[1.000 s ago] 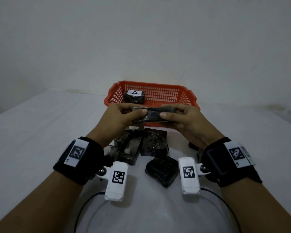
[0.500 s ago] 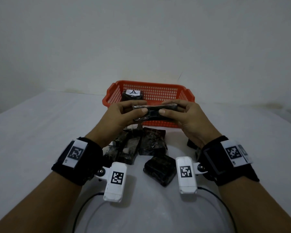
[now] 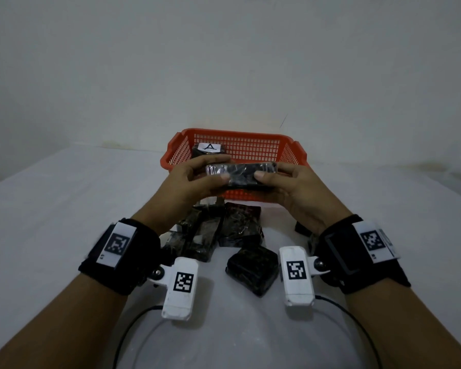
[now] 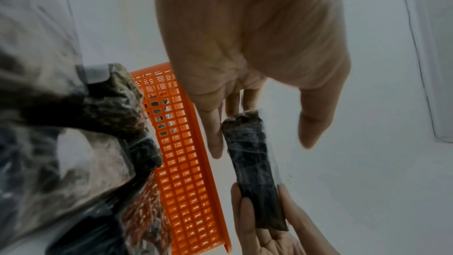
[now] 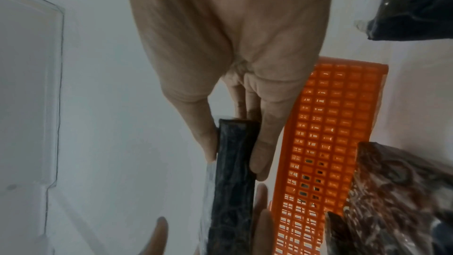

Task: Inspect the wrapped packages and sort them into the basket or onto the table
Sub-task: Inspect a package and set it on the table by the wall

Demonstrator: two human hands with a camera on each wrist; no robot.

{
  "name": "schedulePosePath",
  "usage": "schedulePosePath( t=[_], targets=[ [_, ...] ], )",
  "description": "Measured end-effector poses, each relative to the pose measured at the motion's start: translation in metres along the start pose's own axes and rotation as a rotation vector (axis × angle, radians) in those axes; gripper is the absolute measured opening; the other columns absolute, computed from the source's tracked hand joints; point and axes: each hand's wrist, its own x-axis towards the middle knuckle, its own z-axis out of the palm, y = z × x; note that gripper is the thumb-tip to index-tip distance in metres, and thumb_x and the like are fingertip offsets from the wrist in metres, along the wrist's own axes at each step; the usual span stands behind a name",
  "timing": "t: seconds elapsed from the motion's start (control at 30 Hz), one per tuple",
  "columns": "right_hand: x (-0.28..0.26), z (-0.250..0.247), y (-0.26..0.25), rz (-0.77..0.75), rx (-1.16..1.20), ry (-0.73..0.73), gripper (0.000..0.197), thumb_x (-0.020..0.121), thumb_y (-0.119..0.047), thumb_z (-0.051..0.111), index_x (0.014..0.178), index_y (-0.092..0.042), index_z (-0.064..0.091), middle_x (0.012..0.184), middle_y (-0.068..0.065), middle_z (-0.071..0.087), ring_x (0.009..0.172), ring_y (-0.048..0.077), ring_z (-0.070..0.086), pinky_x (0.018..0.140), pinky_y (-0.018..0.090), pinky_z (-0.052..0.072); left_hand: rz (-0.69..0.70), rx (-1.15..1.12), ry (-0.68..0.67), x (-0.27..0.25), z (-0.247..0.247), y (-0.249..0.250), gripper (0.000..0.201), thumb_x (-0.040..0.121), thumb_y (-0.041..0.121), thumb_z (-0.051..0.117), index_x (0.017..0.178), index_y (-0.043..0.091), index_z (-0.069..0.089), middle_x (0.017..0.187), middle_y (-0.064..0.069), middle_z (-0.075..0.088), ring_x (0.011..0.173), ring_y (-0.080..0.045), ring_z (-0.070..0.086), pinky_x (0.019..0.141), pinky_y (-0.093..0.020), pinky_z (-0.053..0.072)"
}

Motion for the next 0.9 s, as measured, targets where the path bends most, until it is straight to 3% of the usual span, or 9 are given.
schedulePosePath(
  t=[0.1, 0.23, 0.4, 0.5, 0.67, 0.8, 0.9],
  targets=[
    [0.0, -0.003, 0.0, -0.015, -0.043, 0.016, 0.035, 0.091, 0.002, 0.071, 0.124, 0.009, 0.066, 0.121, 0.022, 0.074, 0.112, 0.034, 0.074, 0.087, 0.034, 0.064, -0.05, 0.022, 0.02, 0.001, 0.002, -0.003, 0.028, 0.098, 0.018, 0.062, 0.123, 0.009, 0.069, 0.117, -0.007, 0.077, 0.108, -0.023, 0.075, 0.091, -0.033, 0.061],
    [0.002, -0.002, 0.003, -0.011, -0.051, -0.014, 0.036, 0.086, -0.001, 0.074, 0.12, 0.011, 0.067, 0.117, 0.023, 0.074, 0.104, 0.03, 0.076, 0.087, 0.032, 0.063, -0.017, 0.095, 0.09, 0.002, 0.001, -0.007, 0.024, 0.096, 0.009, 0.066, 0.12, 0.004, 0.072, 0.106, -0.01, 0.08, 0.098, -0.025, 0.078, 0.083, -0.029, 0.063],
    [0.005, 0.002, 0.011, -0.068, -0.109, 0.024, 0.041, 0.074, -0.021, 0.084, 0.107, 0.003, 0.076, 0.109, 0.02, 0.078, 0.106, 0.035, 0.075, 0.098, 0.046, 0.06, -0.026, 0.062, 0.038, 0.001, 0.004, -0.007, 0.023, 0.098, 0.011, 0.064, 0.119, 0.006, 0.072, 0.11, -0.01, 0.079, 0.102, -0.025, 0.077, 0.087, -0.031, 0.062],
    [0.005, 0.002, 0.011, -0.082, -0.109, 0.027, 0.05, 0.072, -0.022, 0.085, 0.111, 0.006, 0.074, 0.111, 0.023, 0.077, 0.107, 0.037, 0.075, 0.1, 0.05, 0.059, -0.002, 0.07, 0.066, 0.001, 0.003, -0.006, 0.021, 0.098, 0.01, 0.063, 0.116, 0.005, 0.073, 0.108, -0.01, 0.079, 0.102, -0.025, 0.077, 0.088, -0.034, 0.062],
    [0.003, 0.0, 0.006, -0.042, -0.082, -0.048, 0.049, 0.076, -0.006, 0.083, 0.121, 0.009, 0.067, 0.12, 0.023, 0.074, 0.112, 0.038, 0.073, 0.103, 0.05, 0.057, -0.013, 0.005, 0.111, 0.003, 0.001, -0.006, 0.025, 0.097, 0.009, 0.063, 0.119, 0.002, 0.071, 0.108, -0.012, 0.079, 0.097, -0.021, 0.078, 0.076, -0.021, 0.06],
    [0.003, -0.004, 0.005, -0.089, -0.165, -0.028, 0.053, 0.069, -0.013, 0.087, 0.117, 0.004, 0.071, 0.115, 0.019, 0.077, 0.11, 0.035, 0.075, 0.102, 0.049, 0.057, -0.013, -0.034, 0.092, 0.004, -0.001, -0.006, 0.029, 0.092, 0.014, 0.067, 0.118, 0.002, 0.072, 0.111, -0.013, 0.078, 0.101, -0.024, 0.076, 0.082, -0.028, 0.061],
    [0.003, -0.002, 0.003, -0.068, -0.075, -0.051, 0.043, 0.083, -0.007, 0.078, 0.122, 0.009, 0.068, 0.119, 0.022, 0.075, 0.111, 0.032, 0.074, 0.098, 0.041, 0.06, 0.007, -0.013, 0.141, 0.004, -0.003, -0.006, 0.023, 0.095, 0.009, 0.064, 0.116, 0.002, 0.073, 0.106, -0.011, 0.079, 0.096, -0.022, 0.077, 0.076, -0.024, 0.061]
  ],
)
